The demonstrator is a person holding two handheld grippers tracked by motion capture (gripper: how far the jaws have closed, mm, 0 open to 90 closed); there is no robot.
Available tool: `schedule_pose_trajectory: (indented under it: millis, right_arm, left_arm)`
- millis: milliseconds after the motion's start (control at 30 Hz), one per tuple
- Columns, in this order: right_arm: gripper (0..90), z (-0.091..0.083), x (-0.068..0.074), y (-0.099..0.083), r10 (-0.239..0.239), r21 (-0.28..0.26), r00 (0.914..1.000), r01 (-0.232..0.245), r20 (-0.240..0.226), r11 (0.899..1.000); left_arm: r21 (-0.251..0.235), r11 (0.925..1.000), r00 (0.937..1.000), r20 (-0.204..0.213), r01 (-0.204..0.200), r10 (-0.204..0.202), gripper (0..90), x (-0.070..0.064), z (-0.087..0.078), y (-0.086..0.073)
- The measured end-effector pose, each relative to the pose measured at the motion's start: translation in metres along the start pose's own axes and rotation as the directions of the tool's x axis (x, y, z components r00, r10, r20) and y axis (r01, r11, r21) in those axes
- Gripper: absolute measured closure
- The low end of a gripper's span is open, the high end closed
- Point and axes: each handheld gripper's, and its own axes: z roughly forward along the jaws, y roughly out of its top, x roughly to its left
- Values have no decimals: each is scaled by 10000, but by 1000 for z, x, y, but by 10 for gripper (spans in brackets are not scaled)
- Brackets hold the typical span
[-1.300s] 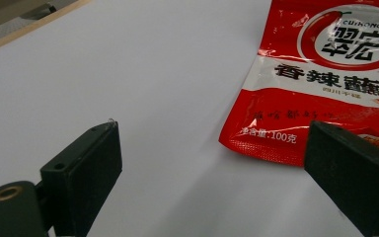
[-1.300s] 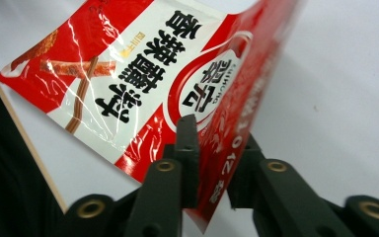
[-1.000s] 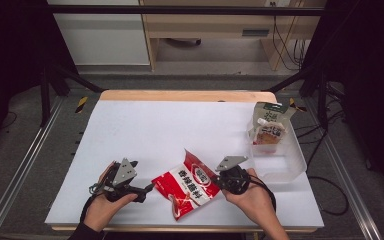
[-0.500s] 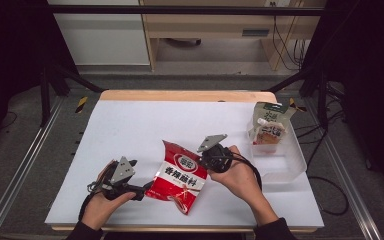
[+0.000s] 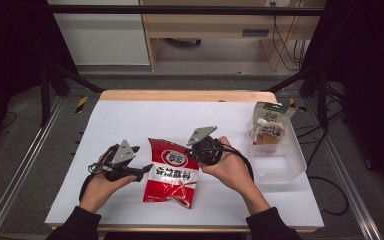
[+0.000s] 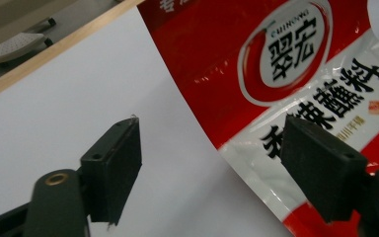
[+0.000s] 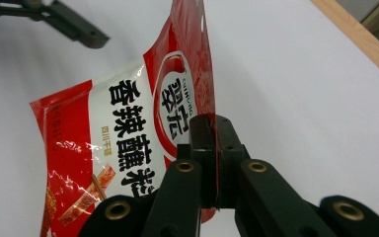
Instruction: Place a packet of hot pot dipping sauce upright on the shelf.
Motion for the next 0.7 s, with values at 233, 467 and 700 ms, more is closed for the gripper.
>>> schedule_pose_trajectory:
  millis: [233,467,700]
  right_arm:
    - [900,-8,2,13,-125,-256,9995,118,-278,9996]
    - [900,-15,7,30,-463,-510,9979,440,-455,9977]
    - [900,-22,16,40,-854,-618,9953,825,-456,9947]
  left_arm:
    - [-306,9995,9993,373,42,-30,303,14,0,10]
    - [-853,9961,9975,684,203,-145,377,18,-10,14]
    - [-1129,9935,9957,929,155,-50,436,20,-23,17]
